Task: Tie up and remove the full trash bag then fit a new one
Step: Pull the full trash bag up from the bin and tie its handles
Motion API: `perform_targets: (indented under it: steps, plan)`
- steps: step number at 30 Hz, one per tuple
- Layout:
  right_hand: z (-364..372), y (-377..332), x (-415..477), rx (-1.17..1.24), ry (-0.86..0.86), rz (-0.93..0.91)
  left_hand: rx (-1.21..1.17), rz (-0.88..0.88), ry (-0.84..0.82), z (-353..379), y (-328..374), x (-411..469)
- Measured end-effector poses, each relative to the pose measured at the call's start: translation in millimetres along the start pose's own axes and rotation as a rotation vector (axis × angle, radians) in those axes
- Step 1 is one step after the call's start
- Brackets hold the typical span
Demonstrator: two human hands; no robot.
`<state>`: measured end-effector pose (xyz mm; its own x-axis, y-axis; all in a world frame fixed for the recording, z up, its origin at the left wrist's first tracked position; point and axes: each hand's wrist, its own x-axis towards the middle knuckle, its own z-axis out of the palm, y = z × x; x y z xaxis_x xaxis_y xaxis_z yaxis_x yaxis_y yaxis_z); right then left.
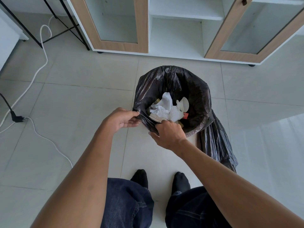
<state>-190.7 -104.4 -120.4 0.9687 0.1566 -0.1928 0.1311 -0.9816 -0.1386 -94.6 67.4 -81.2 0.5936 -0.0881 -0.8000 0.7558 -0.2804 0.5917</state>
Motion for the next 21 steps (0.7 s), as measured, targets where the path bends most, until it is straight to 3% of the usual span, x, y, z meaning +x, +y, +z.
perform_targets:
  steps: [14,21]
  plan:
    - [-1.1,-16.9,12.2,-0.013,0.069,0.134,-0.064,-0.090,-0.103,-7.1,5.3,-1.3]
    - [-4.2,-22.3,17.9,0.062,0.042,0.134,-0.004,-0.061,-0.070,-4.7,4.3,-2.3]
